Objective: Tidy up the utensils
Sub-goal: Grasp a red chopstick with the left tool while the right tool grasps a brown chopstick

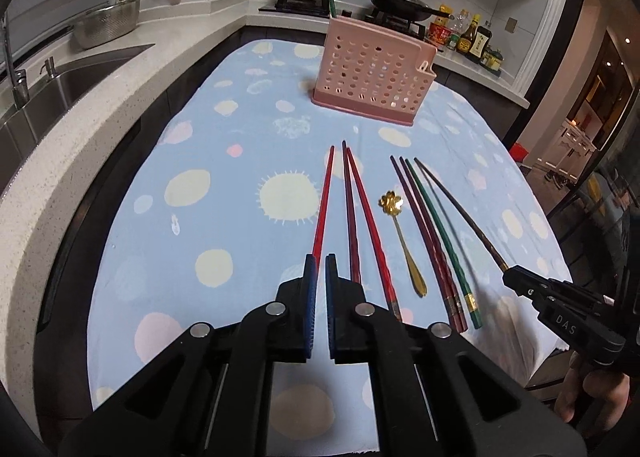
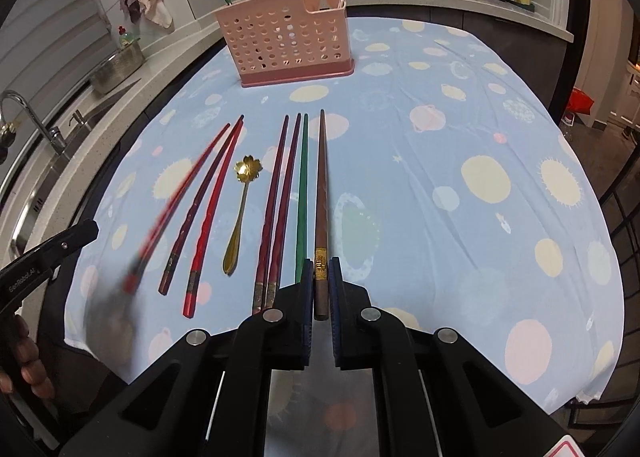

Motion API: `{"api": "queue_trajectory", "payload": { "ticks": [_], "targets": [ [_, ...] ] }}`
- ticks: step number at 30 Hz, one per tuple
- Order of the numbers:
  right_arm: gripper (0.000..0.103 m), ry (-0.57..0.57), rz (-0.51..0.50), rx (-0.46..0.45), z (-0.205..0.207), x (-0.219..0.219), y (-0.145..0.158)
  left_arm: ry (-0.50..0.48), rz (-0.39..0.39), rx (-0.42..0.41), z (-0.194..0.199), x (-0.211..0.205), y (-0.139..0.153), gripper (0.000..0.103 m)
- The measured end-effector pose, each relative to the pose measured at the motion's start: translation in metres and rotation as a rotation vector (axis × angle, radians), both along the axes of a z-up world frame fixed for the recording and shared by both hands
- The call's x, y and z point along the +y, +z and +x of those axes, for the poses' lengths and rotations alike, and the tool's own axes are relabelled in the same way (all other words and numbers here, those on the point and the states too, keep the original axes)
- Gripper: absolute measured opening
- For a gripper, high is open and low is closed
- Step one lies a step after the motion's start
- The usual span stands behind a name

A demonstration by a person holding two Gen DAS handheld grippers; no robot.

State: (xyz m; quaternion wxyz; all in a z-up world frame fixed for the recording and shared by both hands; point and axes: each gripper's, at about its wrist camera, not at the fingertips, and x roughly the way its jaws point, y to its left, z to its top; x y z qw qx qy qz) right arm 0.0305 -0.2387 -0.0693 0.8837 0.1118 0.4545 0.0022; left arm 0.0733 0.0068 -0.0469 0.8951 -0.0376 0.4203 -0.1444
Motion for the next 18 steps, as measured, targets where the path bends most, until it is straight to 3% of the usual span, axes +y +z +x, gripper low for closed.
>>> {"api": "queue_trajectory", "payload": {
  "ticks": [6,11,12,15,16,18],
  "targets": [
    [0.008,-0.01,0.011,-0.06,0.007,-0.005,0.025,0.013,-0.025,-0.063,0.01,0.003,0.029,0.004],
    [0.008,-0.004,0.005,-0.05,0.009,-0.004,0.022,0.029,-0.03,-0.014,0.009,0.009,0.011,0.005],
    [0.008,-0.004,0.006,-0.044,0.007,-0.003,0.019,0.023,-0.025,0.007,0.008,0.01,0.001,0.008],
    [0.008,-0.004,0.016,-0.025,0.005,-0.001,0.012,0.013,0.002,0.058,0.002,0.008,-0.029,0.037],
    [0.008,-0.004,0.016,-0.02,0.004,0.0,0.011,0.012,0.005,0.075,0.001,0.009,-0.038,0.042],
    [0.007,-0.004,0.018,-0.014,0.002,0.001,0.009,0.002,0.011,0.113,-0.002,0.007,-0.055,0.042]
  ]
}}
